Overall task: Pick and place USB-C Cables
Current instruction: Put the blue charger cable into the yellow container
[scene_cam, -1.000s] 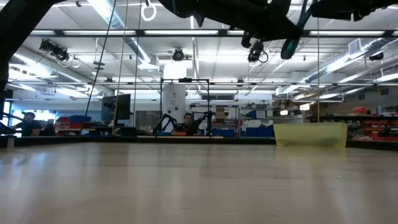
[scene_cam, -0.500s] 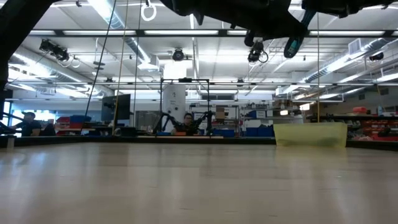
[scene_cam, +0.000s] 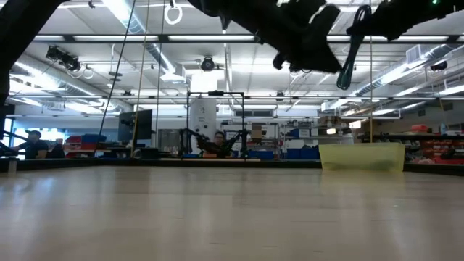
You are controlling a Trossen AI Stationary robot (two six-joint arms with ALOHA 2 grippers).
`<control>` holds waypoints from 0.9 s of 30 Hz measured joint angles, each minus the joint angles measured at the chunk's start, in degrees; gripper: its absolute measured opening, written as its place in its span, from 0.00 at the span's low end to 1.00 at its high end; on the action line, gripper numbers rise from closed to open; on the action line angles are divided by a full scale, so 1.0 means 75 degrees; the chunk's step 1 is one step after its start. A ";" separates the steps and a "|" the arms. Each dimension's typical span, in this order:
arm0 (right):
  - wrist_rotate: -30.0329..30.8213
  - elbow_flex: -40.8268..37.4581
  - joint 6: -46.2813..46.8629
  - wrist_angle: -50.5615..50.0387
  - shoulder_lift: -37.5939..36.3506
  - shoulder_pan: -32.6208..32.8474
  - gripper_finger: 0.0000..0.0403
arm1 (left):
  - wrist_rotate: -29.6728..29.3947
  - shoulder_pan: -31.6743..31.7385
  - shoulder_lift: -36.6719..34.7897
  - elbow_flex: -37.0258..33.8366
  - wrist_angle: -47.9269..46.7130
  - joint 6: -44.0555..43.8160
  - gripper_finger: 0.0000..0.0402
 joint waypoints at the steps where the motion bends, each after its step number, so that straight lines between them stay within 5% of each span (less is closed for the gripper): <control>1: 0.0086 0.0003 -0.0162 0.0000 0.0003 -0.0153 0.07 | -0.0226 -0.0004 0.0000 0.0000 -0.0330 -0.0001 0.19; 6: 0.0129 0.0003 -0.0606 -0.0015 0.0009 -0.1019 0.07 | -0.1042 0.0009 0.0000 0.0000 -0.1800 -0.0085 0.17; 13: -0.0229 0.0003 -0.0520 -0.0063 0.0211 -0.2399 0.07 | -0.1146 -0.0355 -0.0177 0.0006 -0.3708 -0.0378 0.17; 21: -0.2078 0.0011 0.0575 -0.0339 0.0799 -0.4485 0.07 | -0.1335 -0.0710 -0.0294 0.0006 -0.6024 -0.0885 0.16; 27: -0.2994 0.0011 0.0976 -0.0455 0.1585 -0.6027 0.07 | -0.1636 -0.0896 -0.0295 0.0003 -0.6536 -0.1094 0.16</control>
